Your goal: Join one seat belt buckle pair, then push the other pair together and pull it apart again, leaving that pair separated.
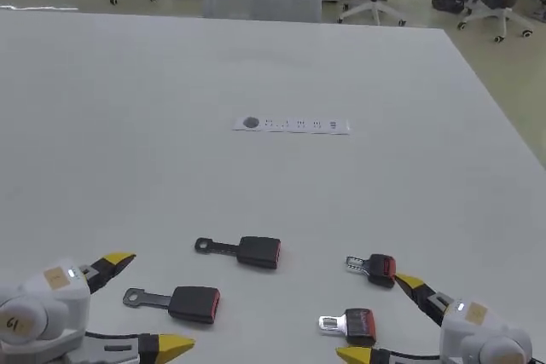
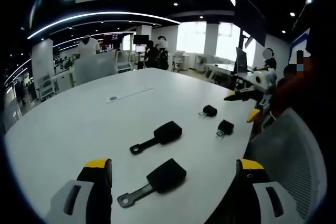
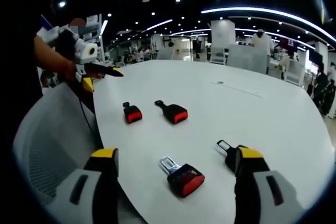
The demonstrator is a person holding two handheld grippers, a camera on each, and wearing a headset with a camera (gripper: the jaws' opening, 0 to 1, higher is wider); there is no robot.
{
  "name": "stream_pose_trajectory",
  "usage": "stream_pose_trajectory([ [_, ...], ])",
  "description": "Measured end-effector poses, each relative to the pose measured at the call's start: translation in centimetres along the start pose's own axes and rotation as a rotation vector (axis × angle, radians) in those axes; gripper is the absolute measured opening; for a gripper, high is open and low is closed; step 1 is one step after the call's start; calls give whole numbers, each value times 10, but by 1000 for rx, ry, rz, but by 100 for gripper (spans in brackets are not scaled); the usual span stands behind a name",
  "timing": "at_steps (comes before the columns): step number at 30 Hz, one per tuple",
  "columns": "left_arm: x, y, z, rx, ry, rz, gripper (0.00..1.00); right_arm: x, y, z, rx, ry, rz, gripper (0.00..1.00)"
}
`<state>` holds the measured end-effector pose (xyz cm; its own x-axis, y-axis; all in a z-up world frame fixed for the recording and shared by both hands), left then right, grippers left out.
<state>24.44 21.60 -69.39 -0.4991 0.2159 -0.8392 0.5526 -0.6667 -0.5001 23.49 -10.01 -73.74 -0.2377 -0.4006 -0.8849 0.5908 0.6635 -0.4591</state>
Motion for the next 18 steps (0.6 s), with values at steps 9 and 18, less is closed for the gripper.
stream_pose_trajectory([
  [9, 1, -1, 0, -1, 4, -2, 100, 2, 0, -2, 2, 5, -7, 94],
  [18, 5, 0, -2, -3, 5, -11, 100, 7, 0, -6, -2, 6, -17, 94],
])
Point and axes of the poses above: the centre of the closed fingertips' face, and the gripper's own axes: y roughly forward along the fingers, z roughly to its right, x roughly out of its underside, the point moved 4 cm from there along -y, roughly backward along the fingers, and after that the axes turned 9 degrees about -y, right-handed, at the moved point
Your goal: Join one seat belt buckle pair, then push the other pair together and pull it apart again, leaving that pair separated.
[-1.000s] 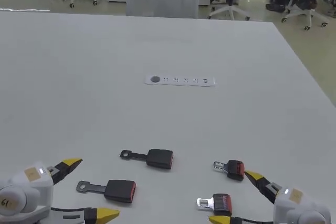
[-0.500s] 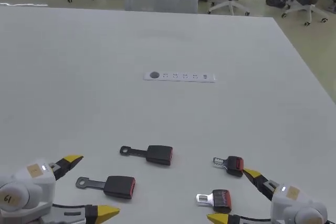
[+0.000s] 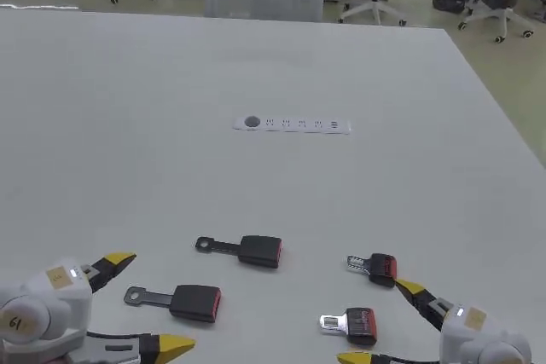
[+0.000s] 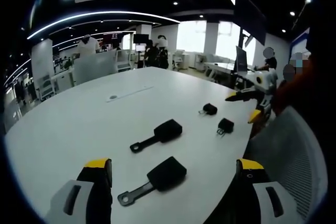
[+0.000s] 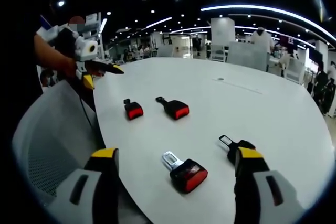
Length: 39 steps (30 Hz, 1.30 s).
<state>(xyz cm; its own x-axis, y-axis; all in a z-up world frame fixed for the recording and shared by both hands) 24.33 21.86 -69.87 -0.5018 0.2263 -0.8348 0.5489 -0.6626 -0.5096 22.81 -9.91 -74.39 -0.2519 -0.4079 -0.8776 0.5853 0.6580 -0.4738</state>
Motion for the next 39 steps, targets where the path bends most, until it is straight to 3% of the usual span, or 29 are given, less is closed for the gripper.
stream_pose_trajectory([
  [22, 7, -1, -13, -4, 38, -47, 99, 3, 1, -3, -39, -11, -22, 92],
  [39, 15, 18, -27, 30, 96, -129, 98, 14, 13, 7, -104, -36, -87, 87],
])
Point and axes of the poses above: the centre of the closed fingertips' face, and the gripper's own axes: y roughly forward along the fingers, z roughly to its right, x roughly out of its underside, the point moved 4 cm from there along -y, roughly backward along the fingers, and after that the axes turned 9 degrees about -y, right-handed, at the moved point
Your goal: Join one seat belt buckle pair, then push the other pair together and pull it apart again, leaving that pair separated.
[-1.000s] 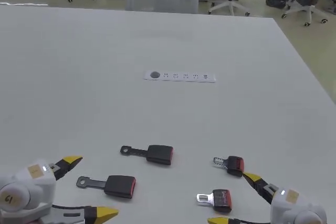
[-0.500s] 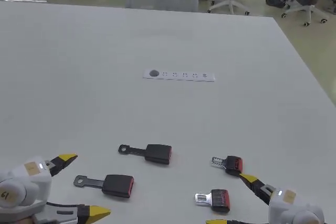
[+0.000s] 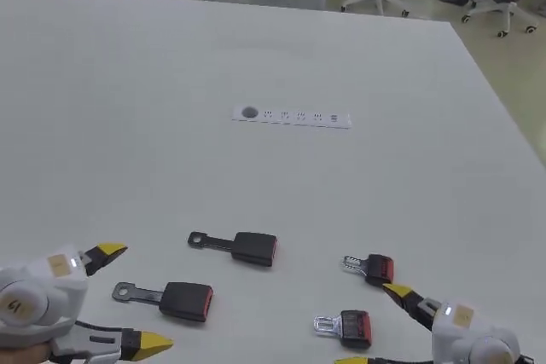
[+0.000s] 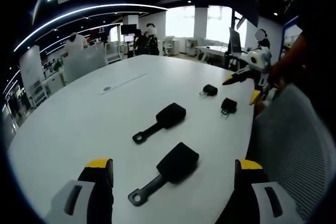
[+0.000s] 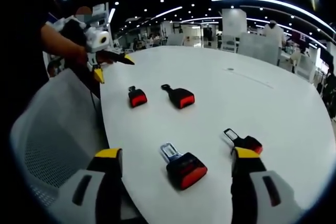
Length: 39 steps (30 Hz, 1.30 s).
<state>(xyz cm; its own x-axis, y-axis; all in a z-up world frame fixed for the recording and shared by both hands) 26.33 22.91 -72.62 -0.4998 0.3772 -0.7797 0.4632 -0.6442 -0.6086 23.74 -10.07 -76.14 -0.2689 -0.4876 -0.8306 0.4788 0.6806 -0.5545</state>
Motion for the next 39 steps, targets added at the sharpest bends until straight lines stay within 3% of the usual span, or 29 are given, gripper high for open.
stream_pose_trajectory([
  [13, 14, 23, -5, 43, 18, -71, 94, 16, 15, 1, -76, -26, -71, 82],
  [20, 17, 37, -3, 81, 59, -112, 89, 21, 23, 2, -126, -39, -112, 79],
  [25, 28, 48, -7, 101, 89, -155, 84, 27, 27, 3, -162, -52, -141, 77],
  [39, 38, 73, -11, 170, 193, -244, 70, 31, 33, 9, -255, -84, -180, 71],
])
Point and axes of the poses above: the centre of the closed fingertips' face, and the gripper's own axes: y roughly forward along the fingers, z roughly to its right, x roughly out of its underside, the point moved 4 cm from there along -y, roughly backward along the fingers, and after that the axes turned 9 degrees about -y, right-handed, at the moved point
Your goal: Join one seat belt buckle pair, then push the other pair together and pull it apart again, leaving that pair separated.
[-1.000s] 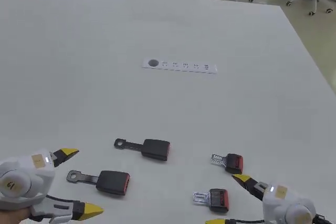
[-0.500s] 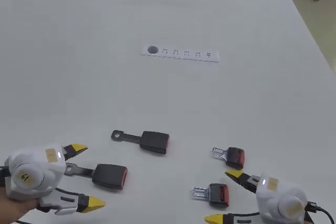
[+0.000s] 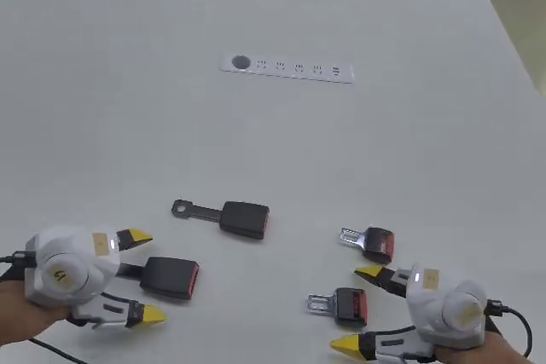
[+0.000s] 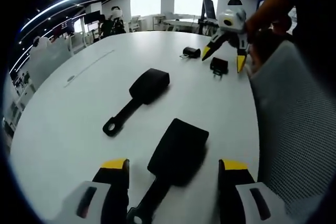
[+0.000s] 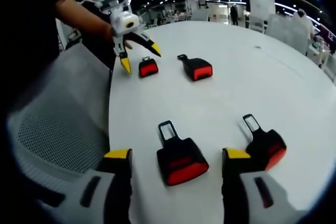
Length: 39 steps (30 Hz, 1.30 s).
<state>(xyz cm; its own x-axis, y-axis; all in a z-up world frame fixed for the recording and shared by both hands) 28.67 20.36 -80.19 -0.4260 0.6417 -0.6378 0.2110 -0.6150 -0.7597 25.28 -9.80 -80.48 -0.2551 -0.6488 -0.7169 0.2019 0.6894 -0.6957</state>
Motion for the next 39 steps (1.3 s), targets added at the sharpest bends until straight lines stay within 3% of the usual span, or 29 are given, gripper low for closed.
stream_pose_trajectory([
  [5, 1, 5, 0, 31, 66, -34, 60, 6, 1, 1, -35, -31, -51, 63],
  [8, 5, 7, -3, 32, 74, -69, 50, 4, 0, 2, -46, -38, -38, 61],
  [14, 3, 8, -1, 54, 105, -68, 50, 6, 0, -1, -82, -91, -60, 54],
  [19, 3, 8, 1, 77, 147, -80, 44, 6, 0, 1, -85, -80, -50, 50],
  [26, 0, 8, 3, 71, 156, -101, 38, 8, -1, 6, -83, -119, -57, 39],
  [39, 1, 7, 2, 60, 139, -104, 36, 9, -2, 6, -58, -84, -20, 37],
])
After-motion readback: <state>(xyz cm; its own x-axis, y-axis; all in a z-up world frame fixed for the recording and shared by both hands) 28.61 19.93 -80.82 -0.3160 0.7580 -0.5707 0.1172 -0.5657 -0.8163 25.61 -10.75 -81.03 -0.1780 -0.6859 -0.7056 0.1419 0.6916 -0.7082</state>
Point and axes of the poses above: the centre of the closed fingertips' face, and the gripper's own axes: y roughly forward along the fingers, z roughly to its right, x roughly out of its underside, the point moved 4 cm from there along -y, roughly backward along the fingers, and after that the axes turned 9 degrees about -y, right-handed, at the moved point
